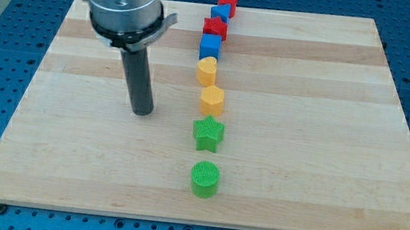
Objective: Push the green circle to the center of the board
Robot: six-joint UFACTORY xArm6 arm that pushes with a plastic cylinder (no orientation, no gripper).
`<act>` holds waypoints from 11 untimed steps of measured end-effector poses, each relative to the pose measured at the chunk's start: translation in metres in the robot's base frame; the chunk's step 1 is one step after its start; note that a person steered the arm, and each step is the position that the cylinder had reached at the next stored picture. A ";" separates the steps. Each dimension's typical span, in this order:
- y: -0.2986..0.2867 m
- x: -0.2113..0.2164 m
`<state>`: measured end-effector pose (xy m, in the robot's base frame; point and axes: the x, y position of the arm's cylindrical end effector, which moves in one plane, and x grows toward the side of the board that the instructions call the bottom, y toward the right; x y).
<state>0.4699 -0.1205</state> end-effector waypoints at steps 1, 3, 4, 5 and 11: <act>-0.006 0.044; 0.029 0.148; 0.036 0.148; 0.070 0.144; 0.064 -0.006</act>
